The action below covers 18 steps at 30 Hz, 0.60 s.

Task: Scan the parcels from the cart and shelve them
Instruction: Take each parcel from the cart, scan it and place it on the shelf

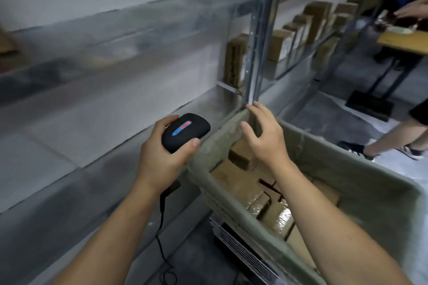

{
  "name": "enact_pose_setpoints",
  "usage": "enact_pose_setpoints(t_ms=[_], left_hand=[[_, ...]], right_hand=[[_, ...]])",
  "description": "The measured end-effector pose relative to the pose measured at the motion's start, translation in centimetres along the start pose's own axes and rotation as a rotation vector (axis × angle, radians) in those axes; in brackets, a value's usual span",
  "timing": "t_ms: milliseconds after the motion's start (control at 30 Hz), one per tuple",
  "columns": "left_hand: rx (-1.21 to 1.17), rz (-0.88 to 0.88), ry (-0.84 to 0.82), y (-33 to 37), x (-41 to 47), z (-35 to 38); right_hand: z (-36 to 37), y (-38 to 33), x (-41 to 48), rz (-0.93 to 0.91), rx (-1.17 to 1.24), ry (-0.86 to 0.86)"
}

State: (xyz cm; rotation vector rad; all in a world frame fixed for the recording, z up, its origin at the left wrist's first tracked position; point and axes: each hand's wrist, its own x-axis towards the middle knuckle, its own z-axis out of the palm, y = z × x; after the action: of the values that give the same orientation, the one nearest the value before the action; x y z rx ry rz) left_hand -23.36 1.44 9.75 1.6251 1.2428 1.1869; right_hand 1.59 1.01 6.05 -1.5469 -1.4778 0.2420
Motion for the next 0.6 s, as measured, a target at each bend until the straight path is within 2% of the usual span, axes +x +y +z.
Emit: enact_pose_setpoints(t_ms=[267, 600], left_hand=[[0.053, -0.076, -0.161, -2.2, 2.9, 9.9], [0.152, -0.168, -0.237, -4.4, 4.5, 16.0]], right_hand=[[-3.8, 10.3, -1.6, 0.291, -0.041, 0.023], [-3.9, 17.1, -3.5, 0.483, -0.036, -0.083]])
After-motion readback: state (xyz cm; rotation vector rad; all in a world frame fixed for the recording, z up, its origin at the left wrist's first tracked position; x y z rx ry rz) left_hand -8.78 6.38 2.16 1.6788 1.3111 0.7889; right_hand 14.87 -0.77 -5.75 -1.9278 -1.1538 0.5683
